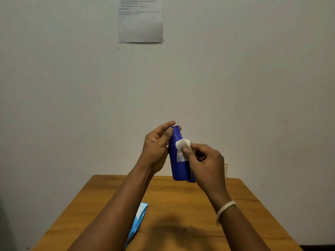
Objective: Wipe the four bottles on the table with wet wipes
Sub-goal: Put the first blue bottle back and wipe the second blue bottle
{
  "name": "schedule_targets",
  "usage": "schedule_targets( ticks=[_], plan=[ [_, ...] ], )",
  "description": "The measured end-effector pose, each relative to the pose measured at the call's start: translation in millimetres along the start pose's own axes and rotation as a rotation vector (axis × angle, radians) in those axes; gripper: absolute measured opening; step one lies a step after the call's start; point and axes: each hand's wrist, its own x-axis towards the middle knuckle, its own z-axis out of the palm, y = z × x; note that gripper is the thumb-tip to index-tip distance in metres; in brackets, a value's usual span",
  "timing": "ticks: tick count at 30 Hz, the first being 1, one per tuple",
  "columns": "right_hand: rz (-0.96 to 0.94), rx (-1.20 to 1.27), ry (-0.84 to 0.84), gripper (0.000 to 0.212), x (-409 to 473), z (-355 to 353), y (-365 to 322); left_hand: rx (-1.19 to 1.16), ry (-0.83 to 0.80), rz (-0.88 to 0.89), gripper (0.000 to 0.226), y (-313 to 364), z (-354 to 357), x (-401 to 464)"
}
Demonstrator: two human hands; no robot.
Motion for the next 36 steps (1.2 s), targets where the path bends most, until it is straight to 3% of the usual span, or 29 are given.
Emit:
schedule_targets(
  ticks=[5, 11, 18, 23, 30, 36],
  plan=[
    [0.144, 0.081, -0.144, 0.019, -20.9, -3.6, 4.7, -0.017, 0.005, 0.004, 0.030, -3.5, -5.7, -3.6],
    [0.079, 0.139, -0.055, 0.021, 13.4, -5.4, -12.7, 0.123, -0.154, -0.001, 0.035, -8.5, 3.4, -11.2],
    [0.197, 0.239, -0.242, 0.017, -19.9, -16.8, 5.3, -0.128, 0.049, 0.040, 0.033, 0.0, -7.7, -9.8],
    [0.237, 0.130, -0.287, 0.019, -33.5, -23.1, 22.4, -0.165, 0.089, 0.030, 0.032, -10.7, -7.5, -5.2],
    [0.211, 0.075, -0.084, 0.017, 0.5, -23.7, 30.8, 0.243, -0.032, 0.042, 0.032, -51.2, 8.1, -3.5],
    [0.338, -0.032, -0.080, 0.011, 12.0, -19.5, 97.1, 0.689, 0.060, 0.010, 0.032, -107.0, -32.1, 61.4]
  ],
)
